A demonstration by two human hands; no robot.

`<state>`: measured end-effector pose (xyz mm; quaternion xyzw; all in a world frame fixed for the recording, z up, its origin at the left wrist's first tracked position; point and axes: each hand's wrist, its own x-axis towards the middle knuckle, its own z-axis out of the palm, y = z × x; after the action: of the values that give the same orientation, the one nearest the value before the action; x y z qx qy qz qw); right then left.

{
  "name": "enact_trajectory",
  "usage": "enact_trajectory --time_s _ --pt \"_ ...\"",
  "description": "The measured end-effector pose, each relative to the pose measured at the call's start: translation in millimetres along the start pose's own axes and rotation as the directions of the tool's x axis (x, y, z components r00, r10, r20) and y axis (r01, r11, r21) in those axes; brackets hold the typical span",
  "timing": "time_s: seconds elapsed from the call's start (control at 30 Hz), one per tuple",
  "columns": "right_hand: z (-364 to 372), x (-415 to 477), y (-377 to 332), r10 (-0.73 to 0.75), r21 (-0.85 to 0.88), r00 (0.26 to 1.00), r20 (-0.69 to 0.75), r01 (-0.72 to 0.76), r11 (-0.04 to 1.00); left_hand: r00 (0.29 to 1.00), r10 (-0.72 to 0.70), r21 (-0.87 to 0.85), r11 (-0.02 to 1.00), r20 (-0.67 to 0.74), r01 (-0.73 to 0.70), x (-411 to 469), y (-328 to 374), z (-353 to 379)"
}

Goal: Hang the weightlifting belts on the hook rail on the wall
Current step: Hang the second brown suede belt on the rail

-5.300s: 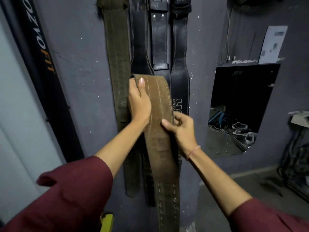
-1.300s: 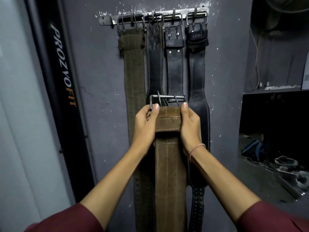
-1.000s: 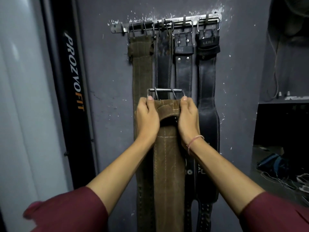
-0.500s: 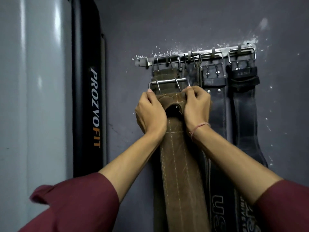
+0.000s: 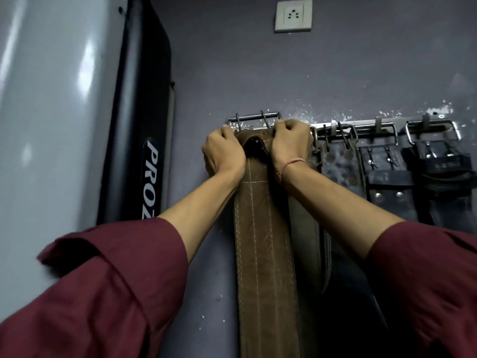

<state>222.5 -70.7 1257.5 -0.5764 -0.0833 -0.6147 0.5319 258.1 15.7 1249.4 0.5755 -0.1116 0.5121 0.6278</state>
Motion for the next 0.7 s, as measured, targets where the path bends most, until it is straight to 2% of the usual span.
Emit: enact_trajectory --time_s 0.2,0.43,0.6,0.7 --pt "11.4 5.0 15.3 0.006 -0.066 1.000 0.000 -0.006 0.998 0.990 -0.073 -0.024 0.997 0.119 0.076 23.5 -22.0 12.3" --pt "11.3 -2.6 27.2 -0.095 -0.153 0.995 -0.001 0.094 0.984 0.996 -0.046 -0.071 0.996 0.079 0.052 15.2 -39.4 13.5" --pt "6.8 -5.3 26.7 -0.086 -0.236 0.996 0.024 0.090 0.968 0.996 -0.014 -0.036 0.999 0.088 0.017 6.1 -39.6 9.0" --pt "2.4 -19.0 31.8 -0.090 -0.166 0.996 0.005 0.089 0.982 0.996 0.033 -0.021 0.999 0.082 -0.031 -3.1 -45.0 5.4"
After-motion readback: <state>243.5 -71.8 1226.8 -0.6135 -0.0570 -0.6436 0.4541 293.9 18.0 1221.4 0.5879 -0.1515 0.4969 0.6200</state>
